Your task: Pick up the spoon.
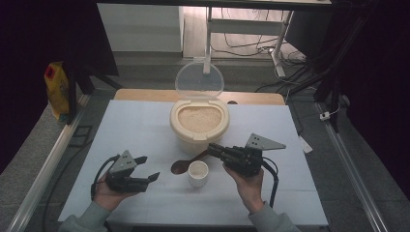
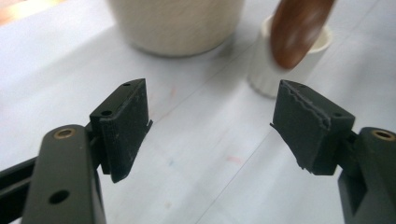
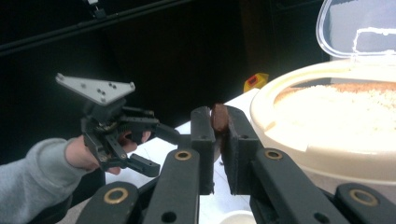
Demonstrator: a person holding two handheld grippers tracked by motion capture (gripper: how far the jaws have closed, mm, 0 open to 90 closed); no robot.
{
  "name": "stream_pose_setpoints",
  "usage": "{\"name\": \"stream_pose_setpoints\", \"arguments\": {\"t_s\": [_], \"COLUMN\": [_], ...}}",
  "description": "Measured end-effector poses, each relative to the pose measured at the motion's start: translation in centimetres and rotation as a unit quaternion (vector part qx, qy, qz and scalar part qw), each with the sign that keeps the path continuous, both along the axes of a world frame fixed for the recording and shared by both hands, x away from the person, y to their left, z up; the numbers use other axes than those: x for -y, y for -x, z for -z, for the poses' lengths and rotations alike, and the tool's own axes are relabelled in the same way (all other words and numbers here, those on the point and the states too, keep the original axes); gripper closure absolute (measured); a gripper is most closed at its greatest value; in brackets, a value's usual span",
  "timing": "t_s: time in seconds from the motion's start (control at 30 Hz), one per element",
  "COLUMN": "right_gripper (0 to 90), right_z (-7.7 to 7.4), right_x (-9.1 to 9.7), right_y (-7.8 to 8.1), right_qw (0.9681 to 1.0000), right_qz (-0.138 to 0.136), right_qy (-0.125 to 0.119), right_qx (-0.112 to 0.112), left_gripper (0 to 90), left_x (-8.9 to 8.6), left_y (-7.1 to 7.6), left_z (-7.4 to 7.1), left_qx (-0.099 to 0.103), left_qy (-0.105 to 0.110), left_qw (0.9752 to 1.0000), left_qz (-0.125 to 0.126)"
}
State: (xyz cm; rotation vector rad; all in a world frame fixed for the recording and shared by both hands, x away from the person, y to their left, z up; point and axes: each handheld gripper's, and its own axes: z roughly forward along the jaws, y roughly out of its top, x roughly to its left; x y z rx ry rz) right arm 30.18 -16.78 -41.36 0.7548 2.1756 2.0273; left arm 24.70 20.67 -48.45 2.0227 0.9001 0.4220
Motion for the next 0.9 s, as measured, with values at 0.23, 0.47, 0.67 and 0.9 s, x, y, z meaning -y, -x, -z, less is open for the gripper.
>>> {"name": "stream_pose_setpoints", "arguments": {"t_s": [0.23, 0.47, 0.67, 0.9], "right_gripper": [83.1, 83.2, 83.1, 83.1], "right_z": [-1.0, -2.0, -2.7, -3.2], "right_x": [0.9, 2.1, 2.9, 3.6], "right_y": [0.2, 0.3, 0.3, 0.2], "right_qw": [0.9998, 0.999, 0.9982, 0.9973], "right_qz": [0.008, 0.022, 0.03, 0.039], "right_qy": [-0.013, -0.027, -0.035, -0.044], "right_qx": [0.014, 0.028, 0.037, 0.044], "left_gripper": [26.1, 25.7, 25.1, 25.0], "left_x": [-1.6, -1.8, -1.9, -1.7], "left_y": [0.2, 0.2, 0.1, 0.0], "left_z": [1.5, 1.9, 1.9, 2.0], "left_qx": [-0.015, -0.019, -0.021, -0.024], "left_qy": [-0.004, -0.006, -0.005, -0.006], "left_qw": [0.9997, 0.9995, 0.9995, 0.9995], "left_qz": [-0.019, -0.024, -0.023, -0.02]}}
